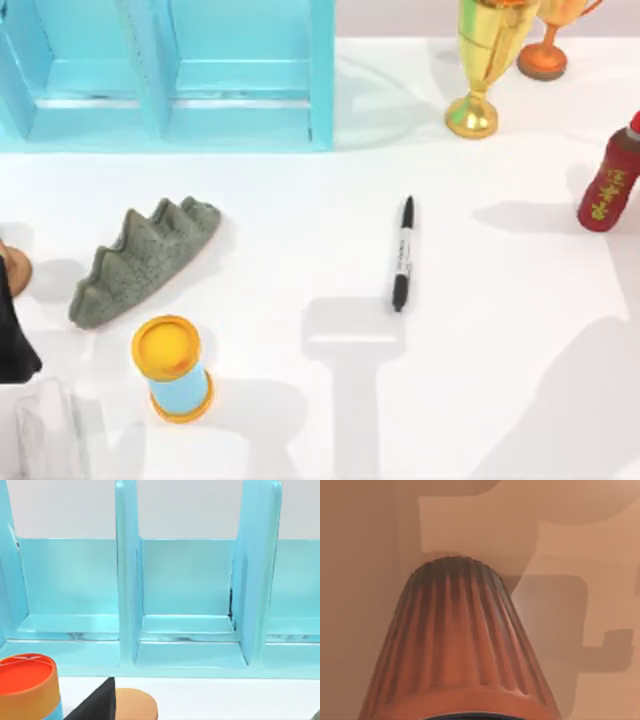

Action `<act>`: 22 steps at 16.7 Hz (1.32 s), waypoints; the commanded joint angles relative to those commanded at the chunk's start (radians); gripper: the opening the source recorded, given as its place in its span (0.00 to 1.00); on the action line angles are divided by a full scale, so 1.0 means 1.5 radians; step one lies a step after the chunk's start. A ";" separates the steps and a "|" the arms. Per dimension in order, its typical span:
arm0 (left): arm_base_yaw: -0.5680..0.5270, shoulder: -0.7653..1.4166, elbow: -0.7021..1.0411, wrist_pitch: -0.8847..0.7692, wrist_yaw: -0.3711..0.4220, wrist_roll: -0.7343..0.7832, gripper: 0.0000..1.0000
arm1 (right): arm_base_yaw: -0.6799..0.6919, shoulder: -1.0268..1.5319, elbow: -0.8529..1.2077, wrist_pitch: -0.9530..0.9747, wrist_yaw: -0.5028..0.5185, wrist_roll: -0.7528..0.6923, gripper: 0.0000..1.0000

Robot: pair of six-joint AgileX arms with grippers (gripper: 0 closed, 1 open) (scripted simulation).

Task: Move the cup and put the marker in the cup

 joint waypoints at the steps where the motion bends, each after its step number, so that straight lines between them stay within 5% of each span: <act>1: 0.000 0.000 0.000 0.000 0.000 0.000 1.00 | 0.000 0.000 0.000 0.000 0.000 0.000 0.32; 6: 0.000 0.000 0.000 0.000 0.000 0.000 1.00 | 0.000 0.000 0.000 0.000 0.000 0.000 0.00; 16: 0.000 0.000 0.000 0.000 0.000 0.000 1.00 | 0.010 -0.004 0.010 -0.011 0.000 0.010 0.00; 22: 0.000 0.000 0.000 0.000 0.000 0.000 1.00 | 0.152 -0.063 0.130 -0.204 -0.001 0.147 0.00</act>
